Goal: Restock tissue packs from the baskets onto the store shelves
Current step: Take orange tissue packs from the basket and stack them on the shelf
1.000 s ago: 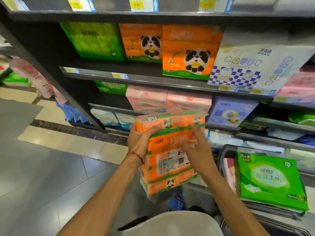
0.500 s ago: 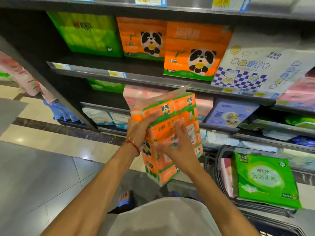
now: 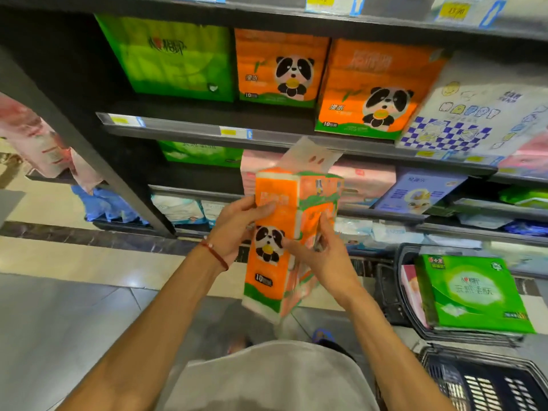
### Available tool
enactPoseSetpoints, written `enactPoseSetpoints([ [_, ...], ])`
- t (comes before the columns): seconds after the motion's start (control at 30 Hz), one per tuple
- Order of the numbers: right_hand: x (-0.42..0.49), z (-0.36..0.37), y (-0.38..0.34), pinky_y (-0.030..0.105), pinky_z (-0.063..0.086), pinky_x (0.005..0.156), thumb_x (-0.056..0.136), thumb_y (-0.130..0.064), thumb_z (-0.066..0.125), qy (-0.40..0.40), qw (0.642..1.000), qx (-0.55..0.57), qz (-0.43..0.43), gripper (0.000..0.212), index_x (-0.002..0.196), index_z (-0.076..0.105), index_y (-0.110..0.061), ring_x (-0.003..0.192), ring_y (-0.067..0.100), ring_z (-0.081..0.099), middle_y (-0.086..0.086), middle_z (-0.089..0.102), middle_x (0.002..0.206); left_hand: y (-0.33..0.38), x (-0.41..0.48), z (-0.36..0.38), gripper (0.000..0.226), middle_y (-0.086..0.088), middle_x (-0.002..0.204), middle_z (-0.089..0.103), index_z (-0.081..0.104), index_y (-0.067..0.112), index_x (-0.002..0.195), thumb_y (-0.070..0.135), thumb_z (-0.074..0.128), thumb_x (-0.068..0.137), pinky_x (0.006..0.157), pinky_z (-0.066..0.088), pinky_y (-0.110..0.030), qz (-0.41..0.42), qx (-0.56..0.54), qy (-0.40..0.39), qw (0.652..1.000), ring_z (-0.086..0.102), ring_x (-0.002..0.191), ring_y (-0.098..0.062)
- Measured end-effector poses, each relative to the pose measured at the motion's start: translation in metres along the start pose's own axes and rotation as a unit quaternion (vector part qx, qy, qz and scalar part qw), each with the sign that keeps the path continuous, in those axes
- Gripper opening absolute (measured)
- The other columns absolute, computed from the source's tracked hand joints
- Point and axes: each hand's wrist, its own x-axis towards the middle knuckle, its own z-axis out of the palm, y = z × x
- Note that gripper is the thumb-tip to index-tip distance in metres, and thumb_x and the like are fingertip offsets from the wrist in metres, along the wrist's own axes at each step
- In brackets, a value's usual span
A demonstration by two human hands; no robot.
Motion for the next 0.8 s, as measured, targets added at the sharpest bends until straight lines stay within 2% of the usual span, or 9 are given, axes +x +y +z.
enactPoseSetpoints([
  [0.07,-0.005,0.014,-0.007,0.034,0.058,0.100,0.084,-0.032,0.086,-0.027,0.998,0.060,0.009,0.066,0.143,0.056,-0.034,0.117,0.008,0.072,-0.013,0.075,0.127,0.011,-0.004,-0.019,0.025,0.005,0.104,0.079,0.071,0.021,0.114,0.020,0.073,0.089,0.070,0.059,-0.024,0.020,0.025,-0.024,0.999,0.076,0.095,-0.015],
  [0.13,-0.007,0.027,-0.011,0.038,0.057,0.101,0.084,-0.039,0.085,-0.023,0.997,0.078,0.012,0.067,0.144,0.056,-0.035,0.119,0.010,0.071,-0.014,0.074,0.129,0.022,-0.011,-0.035,0.028,0.004,0.108,0.079,0.070,0.021,0.116,0.017,0.073,0.089,0.074,0.060,-0.025,0.042,0.049,-0.046,0.997,0.076,0.099,-0.018],
  [0.33,-0.005,0.049,-0.024,0.050,0.058,0.099,0.088,-0.032,0.076,-0.054,0.993,0.106,0.016,0.063,0.147,0.057,-0.027,0.124,0.026,0.071,-0.002,0.070,0.139,0.018,-0.022,-0.065,0.052,0.005,0.119,0.073,0.065,0.032,0.123,0.040,0.086,0.076,0.089,0.059,-0.039,0.062,0.040,-0.021,0.997,0.071,0.111,-0.019],
  [0.4,0.000,0.055,-0.030,0.047,0.057,0.097,0.085,-0.030,0.075,-0.060,0.990,0.121,0.029,0.063,0.146,0.060,-0.023,0.120,0.026,0.073,0.001,0.073,0.135,0.008,-0.022,-0.061,0.067,-0.006,0.128,0.070,0.056,0.027,0.137,0.046,0.080,0.077,0.092,0.059,-0.047,0.021,-0.033,-0.031,0.999,0.071,0.112,-0.028],
  [0.47,0.006,0.062,-0.038,0.046,0.055,0.101,0.085,-0.032,0.074,-0.076,0.989,0.115,0.054,0.061,0.144,0.063,-0.022,0.119,0.023,0.073,0.002,0.074,0.132,0.004,-0.029,-0.056,0.062,-0.015,0.125,0.072,0.052,0.019,0.142,0.045,0.070,0.089,0.087,0.062,-0.047,-0.032,-0.119,-0.048,0.991,0.073,0.104,-0.033],
  [0.57,0.010,0.072,-0.045,0.045,0.052,0.106,0.091,-0.052,0.072,-0.105,0.991,0.042,0.074,0.051,0.139,0.065,-0.038,0.121,0.017,0.071,-0.005,0.073,0.134,0.000,-0.032,-0.058,0.050,-0.014,0.116,0.076,0.059,0.017,0.135,0.047,0.052,0.096,0.081,0.063,-0.043,-0.055,-0.167,-0.056,0.983,0.075,0.097,-0.030],
  [0.67,0.008,0.083,-0.048,0.043,0.060,0.095,0.088,-0.060,0.073,-0.091,0.990,0.044,0.102,0.053,0.137,0.061,-0.044,0.108,0.016,0.077,-0.005,0.073,0.131,-0.004,-0.031,-0.053,0.055,-0.014,0.124,0.073,0.054,0.017,0.143,0.048,0.055,0.096,0.084,0.062,-0.042,-0.040,-0.168,-0.042,0.984,0.073,0.107,-0.032],
  [0.73,0.003,0.088,-0.051,0.040,0.063,0.088,0.079,-0.052,0.080,-0.065,0.992,0.049,0.098,0.070,0.142,0.053,-0.039,0.103,0.017,0.078,-0.006,0.074,0.127,-0.006,-0.029,-0.046,0.059,-0.011,0.131,0.069,0.048,0.027,0.147,0.050,0.061,0.095,0.089,0.060,-0.044,-0.025,-0.142,-0.034,0.989,0.069,0.116,-0.033],
  [0.8,-0.003,0.091,-0.050,0.030,0.061,0.079,0.076,-0.042,0.087,-0.033,0.996,0.017,0.081,0.082,0.145,0.043,-0.039,0.100,0.011,0.075,-0.013,0.071,0.122,-0.004,-0.029,-0.044,0.068,-0.008,0.135,0.067,0.044,0.032,0.148,0.059,0.066,0.090,0.097,0.057,-0.049,-0.015,-0.122,-0.025,0.992,0.067,0.121,-0.031],
])
